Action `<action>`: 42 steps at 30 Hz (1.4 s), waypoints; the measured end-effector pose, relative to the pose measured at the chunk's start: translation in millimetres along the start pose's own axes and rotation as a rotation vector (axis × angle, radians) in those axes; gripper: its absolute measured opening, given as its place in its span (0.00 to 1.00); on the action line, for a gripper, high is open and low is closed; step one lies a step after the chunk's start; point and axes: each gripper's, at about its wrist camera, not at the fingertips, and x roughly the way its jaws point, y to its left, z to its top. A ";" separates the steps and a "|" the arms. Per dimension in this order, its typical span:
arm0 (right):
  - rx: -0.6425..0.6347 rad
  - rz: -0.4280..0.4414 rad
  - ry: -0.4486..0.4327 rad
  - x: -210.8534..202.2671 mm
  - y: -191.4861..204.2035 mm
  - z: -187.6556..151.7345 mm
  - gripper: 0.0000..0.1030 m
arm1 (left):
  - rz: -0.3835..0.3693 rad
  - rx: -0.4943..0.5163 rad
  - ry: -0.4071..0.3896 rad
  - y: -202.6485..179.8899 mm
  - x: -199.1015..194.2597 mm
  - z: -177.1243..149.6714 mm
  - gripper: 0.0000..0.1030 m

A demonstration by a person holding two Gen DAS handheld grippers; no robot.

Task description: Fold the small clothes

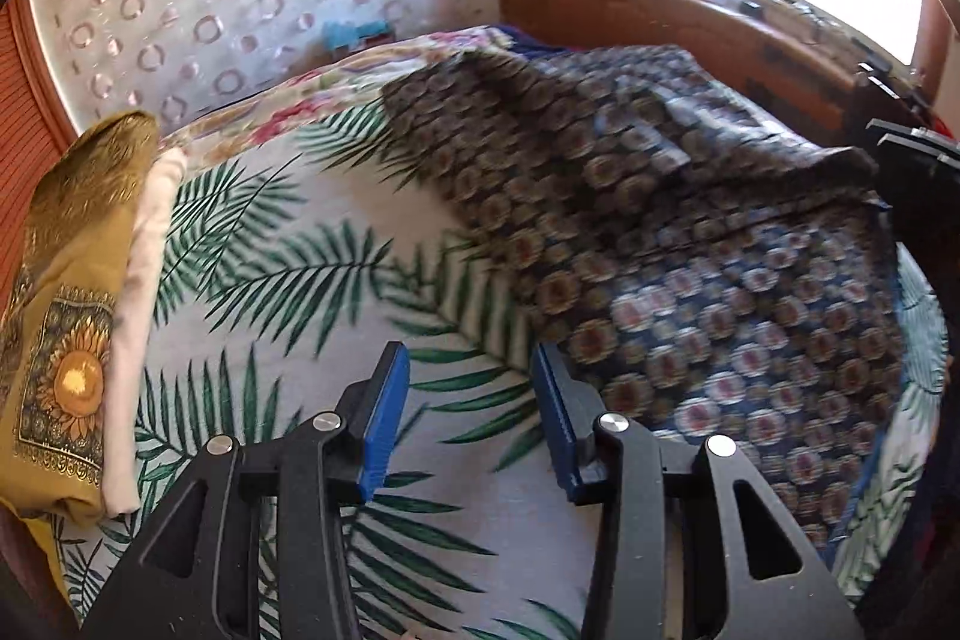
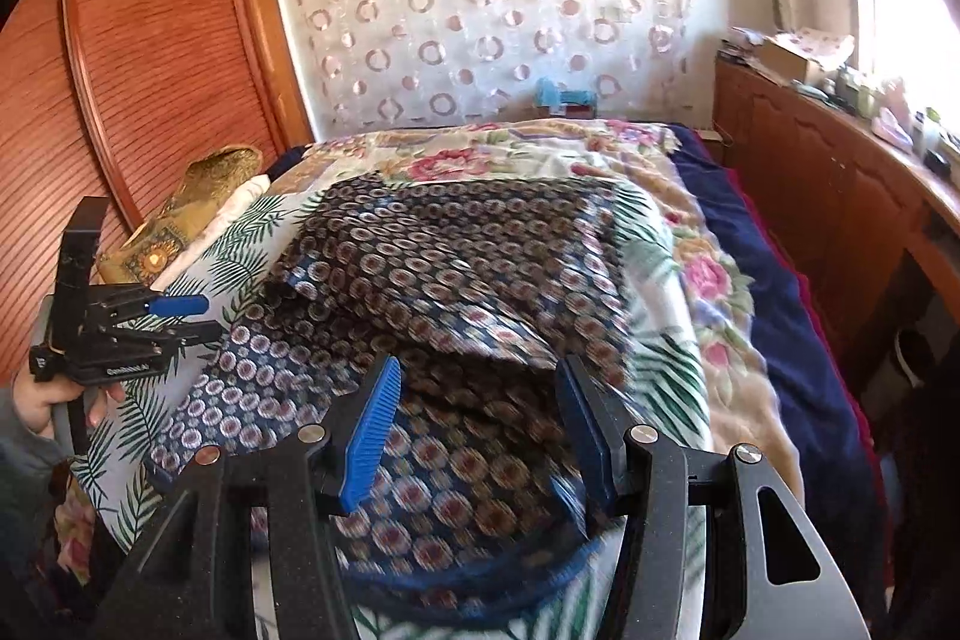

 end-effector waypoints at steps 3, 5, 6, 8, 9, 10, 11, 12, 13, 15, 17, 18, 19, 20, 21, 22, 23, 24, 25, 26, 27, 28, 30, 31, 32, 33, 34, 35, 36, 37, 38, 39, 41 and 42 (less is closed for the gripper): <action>-0.047 0.009 0.016 19.1 15.2 11.7 0.54 | 0.012 -0.003 0.007 3.0 7.0 -3.8 0.42; -0.071 0.014 0.025 28.8 23.1 17.6 0.54 | 0.006 -0.010 -0.001 2.3 7.4 -4.6 0.42; -0.086 0.018 0.030 33.9 27.7 20.9 0.54 | 0.004 -0.012 -0.002 4.0 9.5 -4.2 0.42; -0.112 0.018 0.038 42.6 35.0 26.6 0.54 | -0.002 -0.019 -0.008 5.7 10.8 -4.9 0.42; -0.123 0.019 0.043 46.7 37.0 29.2 0.54 | -0.006 -0.025 -0.006 7.7 12.5 -1.9 0.43; -0.134 0.020 0.047 51.1 39.4 31.5 0.54 | -0.017 -0.036 -0.005 9.5 12.6 -2.6 0.43; -0.142 0.021 0.053 54.5 40.5 33.8 0.54 | -0.031 -0.048 -0.002 12.4 12.9 -2.6 0.43; -0.154 0.021 0.060 58.7 41.7 35.7 0.54 | -0.041 -0.059 -0.001 15.3 14.5 -1.3 0.44; -0.164 0.019 0.066 62.0 41.9 37.7 0.54 | -0.059 -0.065 -0.001 17.0 14.7 -1.7 0.47; -0.183 0.011 0.082 71.1 43.8 41.8 0.54 | -0.072 -0.050 0.002 14.0 15.5 -1.2 0.56; -0.192 0.010 0.096 77.6 45.2 44.9 0.54 | -0.045 -0.010 0.002 4.5 15.1 -1.7 0.59; -0.195 0.012 0.100 78.4 45.0 45.5 0.54 | -0.043 -0.010 0.002 4.4 15.0 -1.7 0.60; -0.199 0.013 0.103 79.6 46.8 45.8 0.54 | -0.052 -0.025 0.006 6.3 15.4 -1.5 0.60; -0.203 0.015 0.106 83.2 49.2 48.5 0.54 | -0.064 -0.040 0.007 9.0 15.6 -1.3 0.61; -0.209 0.019 0.112 85.1 49.9 49.9 0.54 | -0.063 -0.041 0.009 9.3 15.9 -1.5 0.64; -0.217 0.022 0.114 85.8 51.8 50.7 0.54 | -0.059 -0.036 0.010 8.2 16.2 -1.7 0.66; -0.227 0.026 0.116 87.6 53.4 52.0 0.54 | -0.052 -0.034 0.010 7.0 16.2 -1.8 0.67; -0.241 0.030 0.121 89.6 54.9 53.0 0.54 | -0.048 -0.037 0.011 7.1 16.2 -2.3 0.68; -0.255 0.033 0.126 92.1 56.2 54.0 0.54 | -0.051 -0.048 0.012 8.5 16.4 -2.4 0.69; -0.263 0.035 0.130 94.2 58.0 54.9 0.54 | -0.049 -0.049 0.012 8.5 16.2 -2.4 0.69; -0.275 0.040 0.137 98.3 60.5 56.3 0.54 | -0.045 -0.047 0.013 7.4 16.2 -2.4 0.70; -0.289 0.044 0.140 101.9 63.7 57.8 0.54 | -0.048 -0.050 0.013 8.1 16.1 -2.4 0.70; -0.313 0.053 0.135 106.1 71.8 59.5 0.54 | -0.042 -0.055 0.014 9.0 15.6 -2.8 0.70; -0.326 0.069 0.128 105.2 75.0 60.7 0.54 | -0.040 -0.057 0.015 10.4 14.5 -3.8 0.70; -0.332 0.081 0.120 105.1 77.1 61.3 0.54 | -0.036 -0.066 0.014 12.3 13.8 -5.0 0.70; -0.337 0.097 0.107 102.7 79.5 62.0 0.54 | -0.033 -0.074 0.014 14.0 13.0 -6.2 0.70; -0.343 0.114 0.103 101.8 82.4 62.3 0.54 | -0.036 -0.091 0.014 18.2 11.6 -7.2 0.70; -0.358 0.137 0.108 102.0 86.2 62.7 0.50 | -0.050 -0.112 0.008 23.1 9.7 -8.5 0.70; -0.378 0.148 0.110 103.4 90.7 61.8 0.46 | -0.062 -0.128 -0.002 26.7 7.9 -9.6 0.70; -0.401 0.151 0.114 105.1 94.1 60.8 0.43 | -0.072 -0.148 -0.018 31.6 4.8 -10.2 0.70; -0.430 0.142 0.124 109.0 98.5 60.0 0.39 | -0.072 -0.162 -0.042 36.4 0.1 -10.2 0.70; -0.460 0.127 0.141 114.7 102.3 59.5 0.34 | -0.067 -0.169 -0.063 39.9 -4.1 -9.4 0.70; -0.509 0.052 0.180 129.4 105.1 59.8 0.14 | -0.042 -0.173 -0.090 45.4 -11.5 -6.2 0.70; -0.513 0.040 0.192 134.4 103.1 62.1 0.08 | -0.032 -0.174 -0.101 47.5 -14.9 -3.8 0.70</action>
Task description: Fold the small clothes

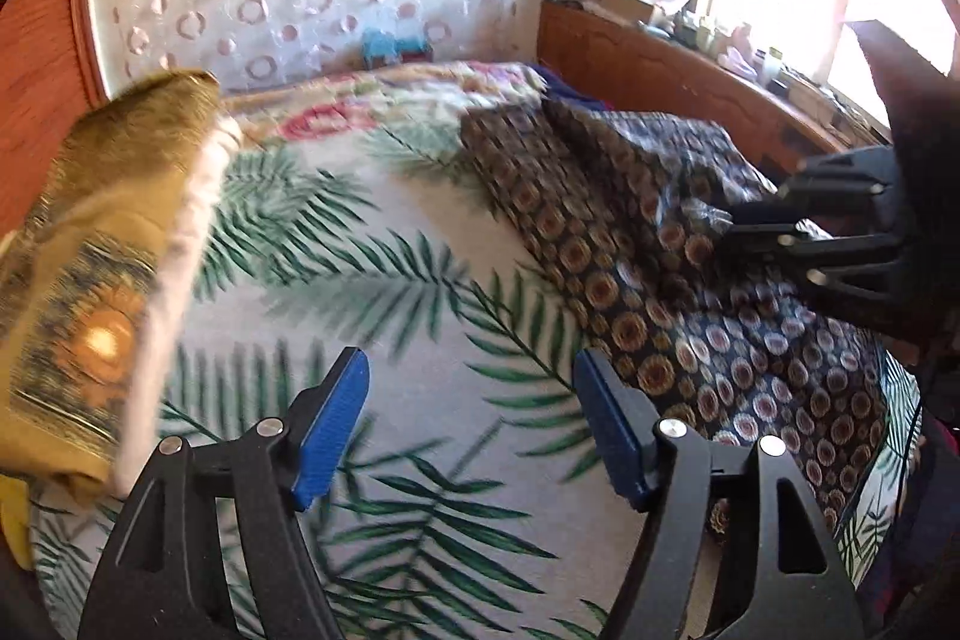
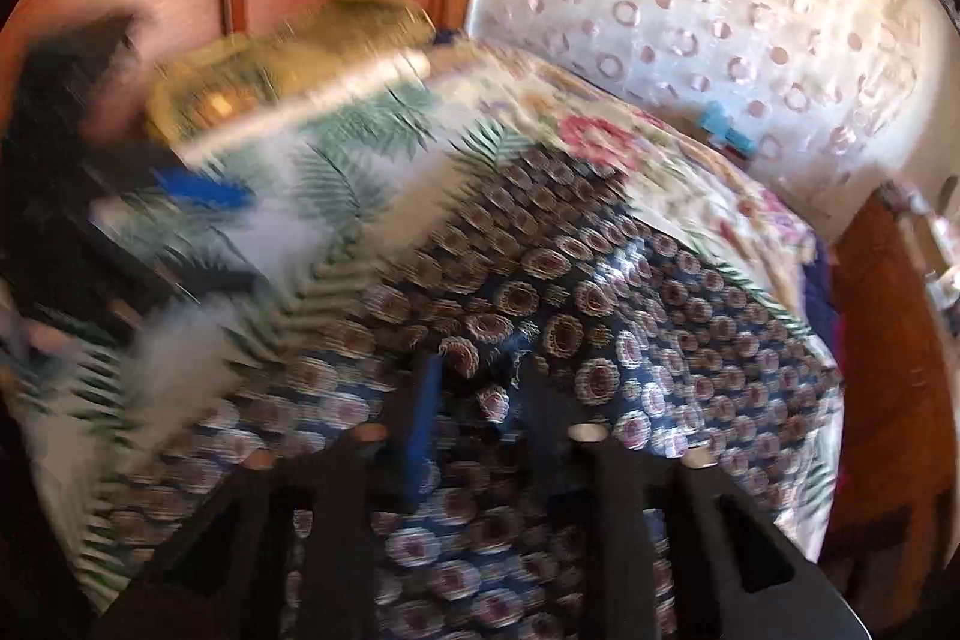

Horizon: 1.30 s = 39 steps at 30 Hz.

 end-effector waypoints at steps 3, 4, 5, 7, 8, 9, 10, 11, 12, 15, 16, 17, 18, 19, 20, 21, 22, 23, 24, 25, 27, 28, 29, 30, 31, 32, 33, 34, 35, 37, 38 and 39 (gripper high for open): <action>0.033 -0.008 -0.023 -3.1 -22.9 5.9 0.02 | 0.002 -0.015 -0.042 5.1 -11.2 9.1 0.70; 0.060 -0.006 -0.043 -9.0 -34.4 8.2 0.01 | -0.005 -0.019 -0.056 6.0 -15.1 12.2 0.70; 0.083 -0.007 -0.056 -13.8 -46.3 10.4 0.01 | -0.007 -0.021 -0.067 7.0 -16.7 14.3 0.70; 0.135 -0.056 -0.080 -23.2 -78.1 14.6 0.01 | -0.025 -0.024 -0.081 7.4 -17.5 17.7 0.70; 0.164 -0.070 -0.086 -26.4 -94.1 15.2 0.01 | -0.039 -0.025 -0.082 8.6 -16.3 19.0 0.70; 0.194 -0.085 -0.086 -27.5 -113.6 15.8 0.01 | -0.051 -0.026 -0.084 8.4 -14.0 21.4 0.70; 0.216 -0.106 -0.082 -27.8 -129.1 15.2 0.01 | -0.053 -0.026 -0.087 7.2 -10.6 23.5 0.70; 0.240 -0.125 -0.073 -25.4 -146.4 13.9 0.01 | -0.054 -0.025 -0.085 5.6 -7.2 25.6 0.70; 0.267 -0.143 -0.053 -19.6 -164.9 11.7 0.01 | -0.057 -0.024 -0.082 2.6 -6.8 25.6 0.70; 0.404 -0.135 0.003 3.7 -213.4 0.4 0.01 | -0.079 -0.019 -0.077 -6.1 -1.4 26.2 0.70; 0.450 -0.110 0.008 9.5 -224.5 -1.8 0.01 | -0.081 -0.015 -0.072 -9.8 1.3 26.5 0.70; 0.495 -0.090 0.021 15.6 -235.0 -7.3 0.02 | -0.084 -0.011 -0.069 -12.9 3.2 26.3 0.70; 0.515 -0.123 0.028 17.7 -240.2 -8.8 0.03 | -0.085 -0.008 -0.066 -15.4 4.2 26.2 0.70; 0.532 -0.166 0.026 17.6 -243.5 -11.9 0.10 | -0.086 -0.001 -0.061 -19.1 6.1 25.8 0.70; 0.542 -0.174 0.020 16.8 -247.3 -10.6 0.16 | -0.087 0.008 -0.053 -22.2 9.1 24.9 0.70; 0.557 -0.170 0.006 15.1 -248.4 -13.9 0.19 | -0.088 0.015 -0.044 -25.0 11.6 24.2 0.70; 0.563 -0.169 -0.001 14.2 -241.3 -12.0 0.22 | -0.084 0.022 -0.035 -28.2 13.5 23.4 0.70; 0.561 -0.154 -0.004 11.6 -236.5 -13.6 0.22 | -0.079 0.032 -0.025 -31.8 16.0 22.3 0.70; 0.553 -0.129 -0.004 8.8 -230.6 -16.3 0.22 | -0.078 0.037 -0.021 -35.1 15.5 22.8 0.70; 0.544 -0.101 -0.010 4.9 -225.5 -20.2 0.22 | -0.079 0.043 -0.015 -37.9 16.6 22.0 0.70; 0.520 -0.042 -0.017 -5.4 -207.4 -24.7 0.22 | -0.077 0.056 -0.004 -43.5 18.9 19.8 0.70; 0.509 -0.022 -0.015 -10.6 -199.3 -27.7 0.22 | -0.073 0.061 0.004 -45.8 19.8 18.7 0.70; 0.497 -0.011 -0.011 -16.6 -193.0 -32.5 0.22 | -0.070 0.063 0.011 -47.0 21.5 17.9 0.70; 0.483 0.002 -0.002 -19.3 -182.5 -35.6 0.22 | -0.069 0.064 0.018 -47.9 22.8 17.2 0.70; 0.472 0.012 0.014 -22.4 -177.6 -41.1 0.22 | -0.069 0.063 0.023 -49.2 23.8 16.3 0.70; 0.462 0.014 0.032 -22.8 -169.0 -45.4 0.22 | -0.069 0.063 0.024 -50.2 23.5 15.6 0.70; 0.458 0.011 0.044 -23.8 -168.3 -51.3 0.22 | -0.070 0.063 0.022 -50.3 22.3 15.2 0.70; 0.454 0.008 0.057 -27.7 -173.3 -55.0 0.22 | -0.070 0.062 0.018 -51.2 20.4 14.8 0.70; 0.449 0.003 0.069 -28.0 -168.9 -58.3 0.22 | -0.070 0.061 0.015 -51.9 17.8 14.2 0.70; 0.452 -0.001 0.092 -29.2 -164.9 -63.4 0.22 | -0.072 0.058 0.009 -53.1 13.2 12.7 0.70; 0.454 -0.005 0.098 -30.4 -162.9 -61.3 0.22 | -0.070 0.056 0.006 -53.7 10.6 11.5 0.70; 0.459 -0.002 0.102 -32.7 -161.1 -65.7 0.22 | -0.068 0.055 0.005 -54.3 8.9 10.3 0.70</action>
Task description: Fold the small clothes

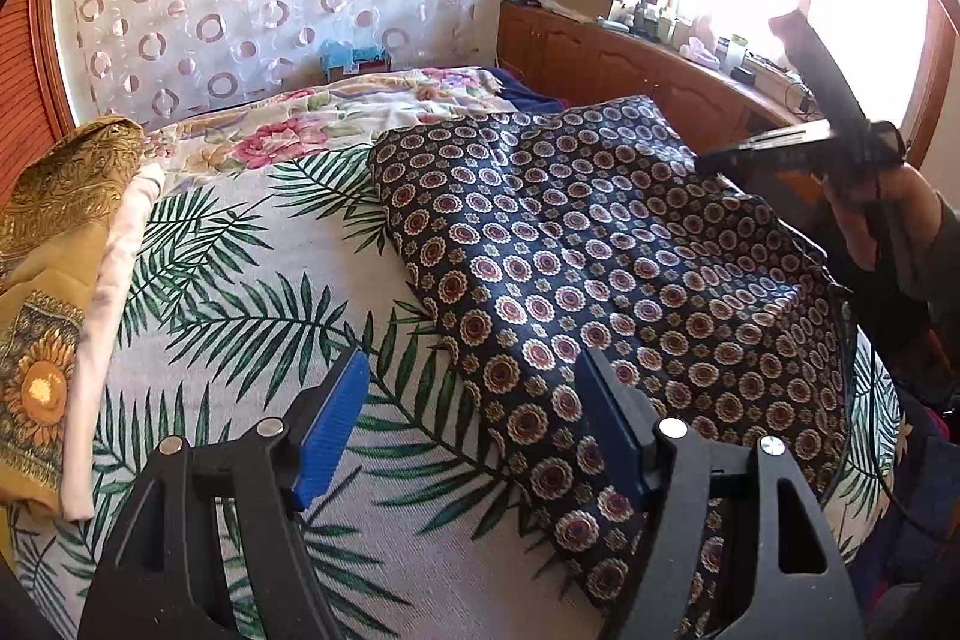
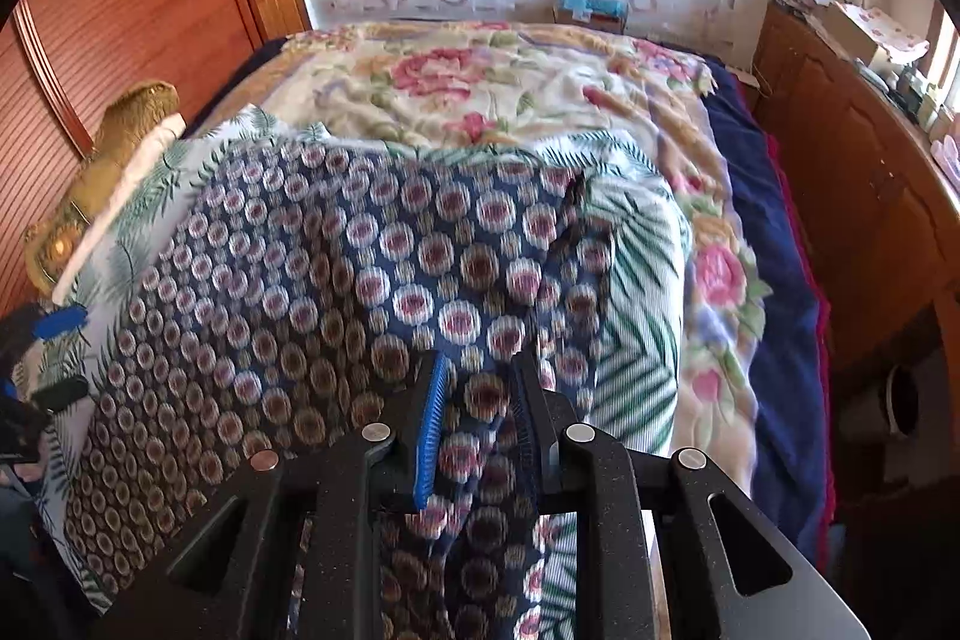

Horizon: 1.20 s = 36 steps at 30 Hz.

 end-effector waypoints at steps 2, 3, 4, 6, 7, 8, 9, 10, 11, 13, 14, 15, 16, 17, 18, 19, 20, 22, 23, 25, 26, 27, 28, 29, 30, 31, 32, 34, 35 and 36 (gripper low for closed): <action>0.010 0.020 -0.019 -2.9 -0.9 -5.7 0.22 | 0.008 0.001 -0.006 -3.0 -5.6 -3.8 0.70; 0.017 0.032 -0.042 -12.2 0.2 -11.4 0.22 | 0.013 0.002 -0.012 -5.0 -9.3 -6.6 0.70; 0.022 0.036 -0.059 -20.9 1.3 -16.3 0.22 | 0.017 -0.001 -0.016 -6.2 -12.2 -8.9 0.70; 0.024 0.039 -0.083 -37.6 4.8 -29.7 0.22 | 0.012 -0.008 -0.023 -8.9 -17.2 -12.4 0.70; 0.024 0.040 -0.089 -42.0 6.4 -35.6 0.22 | 0.007 -0.011 -0.026 -11.4 -20.7 -15.2 0.70; 0.022 0.038 -0.090 -46.8 8.6 -44.0 0.22 | 0.005 -0.012 -0.028 -12.6 -22.4 -16.7 0.70; 0.017 0.032 -0.090 -51.6 11.5 -53.0 0.22 | 0.004 -0.010 -0.031 -15.5 -24.9 -19.2 0.70; 0.015 0.024 -0.089 -55.9 13.6 -61.9 0.22 | 0.002 -0.008 -0.032 -18.0 -26.9 -21.3 0.70; 0.010 0.008 -0.088 -57.6 15.6 -68.9 0.22 | 0.000 -0.007 -0.033 -19.8 -28.6 -22.6 0.70; 0.000 -0.023 -0.080 -50.6 21.0 -76.3 0.22 | -0.007 -0.005 -0.033 -24.9 -32.5 -26.4 0.70; -0.002 -0.042 -0.074 -49.2 21.3 -82.3 0.22 | -0.009 -0.003 -0.035 -27.2 -34.8 -28.5 0.70; -0.002 -0.054 -0.070 -46.9 21.6 -86.2 0.22 | -0.009 -0.001 -0.037 -28.9 -36.4 -30.0 0.70; 0.003 -0.062 -0.068 -44.0 21.0 -86.6 0.22 | -0.009 0.000 -0.041 -30.8 -39.3 -32.2 0.70; 0.009 -0.062 -0.070 -42.6 22.1 -87.0 0.22 | -0.011 -0.001 -0.044 -31.6 -41.5 -33.9 0.70; 0.018 -0.057 -0.077 -41.8 22.2 -89.2 0.22 | -0.012 -0.003 -0.047 -32.5 -44.2 -36.2 0.70; 0.028 -0.048 -0.082 -40.9 22.3 -90.8 0.22 | -0.012 -0.004 -0.047 -33.1 -46.3 -38.3 0.70; 0.039 -0.030 -0.084 -40.0 21.8 -93.8 0.22 | -0.011 -0.005 -0.046 -32.9 -48.6 -40.7 0.70; 0.051 -0.022 -0.076 -34.6 17.6 -97.6 0.22 | -0.004 -0.006 -0.044 -33.4 -51.9 -45.2 0.70; 0.057 -0.018 -0.071 -33.0 17.6 -98.1 0.22 | -0.001 -0.007 -0.044 -33.3 -53.3 -47.3 0.70; 0.059 0.001 -0.059 -31.2 14.4 -101.8 0.22 | -0.001 -0.014 -0.045 -32.7 -55.6 -49.6 0.70; 0.052 0.008 -0.046 -30.7 15.0 -104.1 0.16 | 0.001 -0.019 -0.046 -33.5 -56.3 -50.7 0.70; 0.045 0.011 -0.045 -30.6 16.0 -106.2 0.07 | 0.002 -0.022 -0.048 -33.7 -57.3 -52.4 0.70; 0.041 0.010 -0.065 -34.2 17.0 -108.7 0.02 | 0.003 -0.025 -0.051 -33.7 -58.7 -54.1 0.70; 0.041 0.005 -0.091 -41.0 16.6 -112.0 0.02 | 0.006 -0.027 -0.053 -34.2 -60.2 -55.9 0.70; 0.046 -0.002 -0.114 -47.0 16.1 -112.4 0.01 | 0.009 -0.029 -0.055 -35.3 -61.1 -57.0 0.70; 0.050 -0.018 -0.146 -54.7 16.6 -114.7 0.01 | 0.009 -0.031 -0.057 -35.8 -62.2 -58.5 0.70; 0.056 -0.034 -0.175 -62.1 15.9 -116.7 0.01 | 0.010 -0.034 -0.057 -36.4 -62.3 -59.0 0.70; 0.082 -0.035 -0.193 -72.7 10.3 -120.2 0.01 | 0.007 -0.039 -0.060 -36.6 -62.3 -60.4 0.70; 0.097 -0.028 -0.193 -74.1 6.7 -122.2 0.01 | 0.009 -0.042 -0.057 -36.0 -60.4 -60.4 0.70; 0.099 -0.027 -0.192 -73.8 5.6 -124.4 0.01 | 0.009 -0.046 -0.052 -33.6 -58.8 -60.4 0.70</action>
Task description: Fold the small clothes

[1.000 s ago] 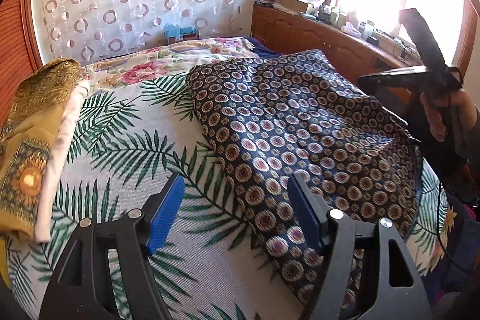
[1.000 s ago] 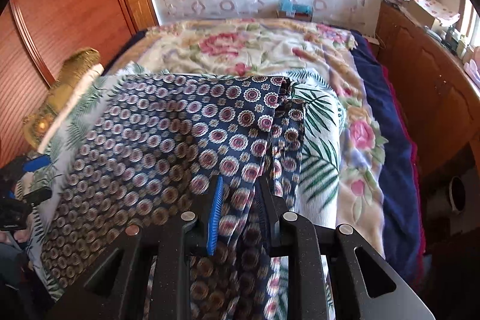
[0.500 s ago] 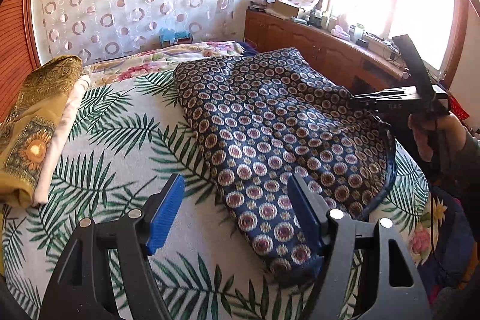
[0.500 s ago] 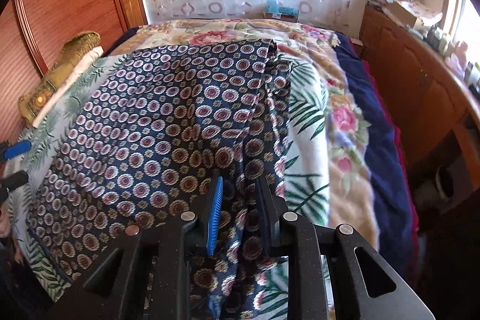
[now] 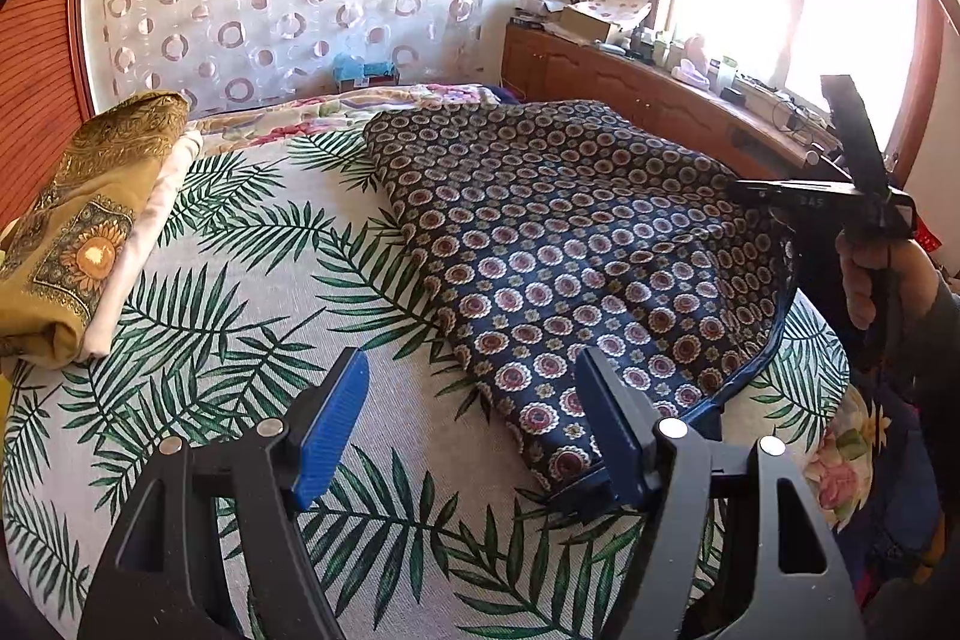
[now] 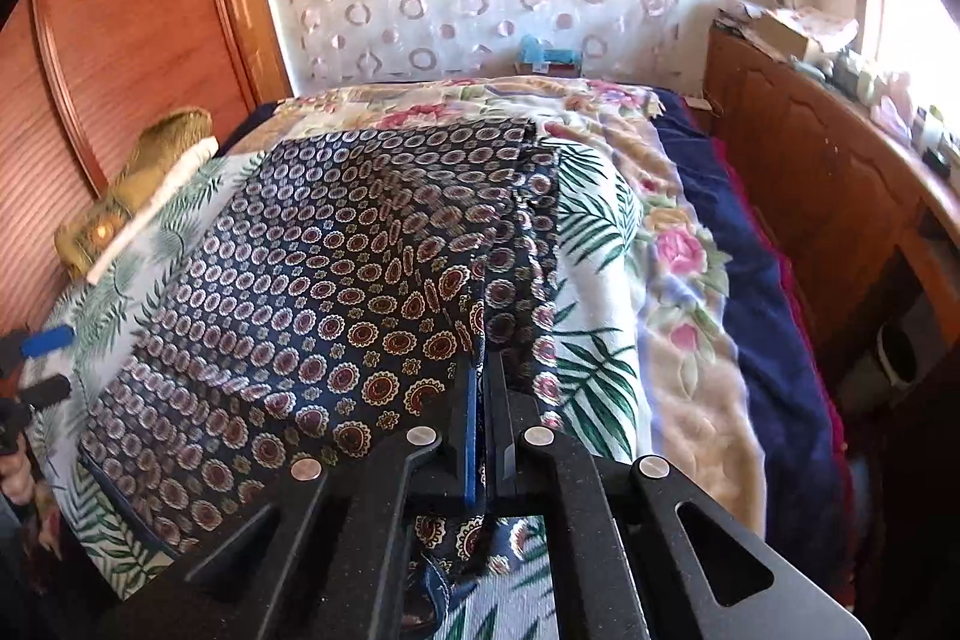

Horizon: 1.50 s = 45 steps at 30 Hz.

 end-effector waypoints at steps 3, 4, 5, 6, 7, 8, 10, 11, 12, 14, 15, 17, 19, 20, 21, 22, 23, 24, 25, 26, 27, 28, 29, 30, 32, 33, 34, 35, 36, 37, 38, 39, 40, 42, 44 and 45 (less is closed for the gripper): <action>0.004 -0.011 -0.002 -0.5 -1.6 -8.2 0.01 | 0.007 -0.002 0.013 2.3 5.8 -0.6 0.70; 0.012 -0.012 -0.010 -3.0 -1.9 -10.5 0.01 | 0.005 0.000 0.016 2.6 7.3 -1.3 0.70; 0.025 -0.010 -0.020 -5.9 -2.6 -13.2 0.02 | -0.004 0.002 0.020 2.6 8.5 -2.7 0.70; 0.035 -0.008 -0.027 -8.2 -3.5 -16.6 0.03 | -0.010 0.003 0.026 2.2 9.8 -3.4 0.69; 0.041 -0.007 -0.030 -10.2 -1.4 -17.7 0.07 | -0.016 0.007 0.038 1.5 12.6 -5.2 0.64; 0.046 -0.010 -0.031 -12.2 -0.9 -22.7 0.13 | -0.018 0.010 0.049 0.3 14.7 -5.8 0.62; 0.044 -0.014 -0.032 -15.1 5.4 -30.0 0.31 | -0.018 0.019 0.066 -3.8 18.9 -10.2 0.58; 0.039 -0.011 -0.032 -17.5 8.6 -35.9 0.43 | -0.017 0.023 0.071 -5.3 20.0 -12.3 0.58; 0.035 -0.012 -0.036 -18.6 11.8 -39.4 0.45 | -0.017 0.025 0.075 -6.8 20.6 -13.1 0.58; 0.023 -0.014 -0.031 -22.2 17.3 -46.0 0.47 | -0.019 0.028 0.082 -9.0 22.5 -15.0 0.58; 0.020 -0.014 -0.030 -25.0 20.0 -48.8 0.47 | -0.021 0.028 0.084 -9.4 23.1 -15.3 0.58; 0.019 -0.002 -0.028 -27.9 23.6 -53.4 0.48 | -0.027 0.028 0.092 -11.9 24.6 -17.4 0.58; 0.021 -0.005 -0.027 -31.7 26.7 -56.5 0.48 | -0.028 0.035 0.096 -14.6 24.4 -18.7 0.58; 0.020 -0.006 -0.033 -34.6 28.9 -57.4 0.48 | -0.029 0.040 0.099 -16.0 24.7 -19.8 0.57; 0.018 0.000 -0.037 -37.7 30.4 -57.4 0.48 | -0.032 0.041 0.102 -16.1 25.0 -20.3 0.50; 0.015 0.005 -0.040 -40.2 32.0 -56.9 0.48 | -0.039 0.041 0.110 -16.5 25.6 -21.6 0.46; 0.010 0.007 -0.046 -43.3 34.2 -55.5 0.48 | -0.048 0.040 0.122 -17.5 27.3 -23.7 0.44; 0.001 0.010 -0.052 -46.5 37.3 -53.9 0.48 | -0.057 0.039 0.129 -18.1 28.2 -25.4 0.41; -0.009 0.016 -0.060 -50.0 40.9 -52.1 0.48 | -0.057 0.046 0.124 -19.9 27.7 -27.2 0.41; -0.018 0.024 -0.067 -52.3 42.6 -51.5 0.49 | -0.056 0.053 0.122 -21.1 27.1 -28.1 0.41; -0.030 0.032 -0.073 -55.3 46.6 -51.3 0.49 | -0.058 0.058 0.122 -22.8 26.7 -27.9 0.41; -0.039 0.037 -0.081 -58.3 50.2 -51.5 0.49 | -0.065 0.060 0.123 -24.3 26.5 -27.8 0.35; -0.048 0.044 -0.086 -59.3 53.7 -51.5 0.50 | -0.074 0.066 0.126 -26.2 26.3 -27.6 0.31; -0.059 0.059 -0.088 -60.9 58.6 -50.8 0.50 | -0.078 0.073 0.128 -28.1 26.4 -27.8 0.23; -0.080 0.081 -0.090 -62.0 66.6 -51.6 0.50 | -0.084 0.086 0.122 -31.8 24.9 -27.1 0.08; -0.094 0.092 -0.092 -62.6 71.0 -52.3 0.51 | -0.092 0.084 0.117 -32.3 23.2 -25.2 0.05; -0.105 0.104 -0.091 -62.9 74.9 -53.4 0.51 | -0.109 0.075 0.100 -32.0 18.4 -20.9 0.05; -0.118 0.120 -0.088 -63.2 79.3 -54.9 0.52 | -0.128 0.065 0.079 -31.9 13.0 -14.9 0.05; -0.133 0.133 -0.083 -63.1 84.4 -56.5 0.53 | -0.139 0.059 0.064 -32.0 8.9 -10.3 0.04; -0.146 0.141 -0.078 -62.7 87.9 -59.6 0.53 | -0.149 0.054 0.042 -32.6 2.5 -1.6 0.04; -0.157 0.147 -0.073 -61.1 90.9 -60.4 0.54 | -0.154 0.052 0.023 -33.6 -2.7 6.3 0.04; -0.173 0.154 -0.067 -60.5 94.8 -62.1 0.54 | -0.156 0.053 0.013 -35.2 -5.3 11.8 0.04; -0.186 0.152 -0.066 -60.2 98.0 -63.8 0.54 | -0.154 0.057 -0.005 -37.6 -9.6 21.1 0.04; -0.203 0.162 -0.058 -58.2 100.7 -65.8 0.54 | -0.154 0.064 -0.033 -41.7 -15.1 35.5 0.04; -0.206 0.177 -0.053 -56.8 104.7 -68.3 0.54 | -0.148 0.074 -0.060 -45.0 -18.1 47.6 0.04; -0.209 0.178 -0.049 -56.8 104.8 -70.0 0.54 | -0.145 0.080 -0.070 -47.0 -18.8 53.6 0.04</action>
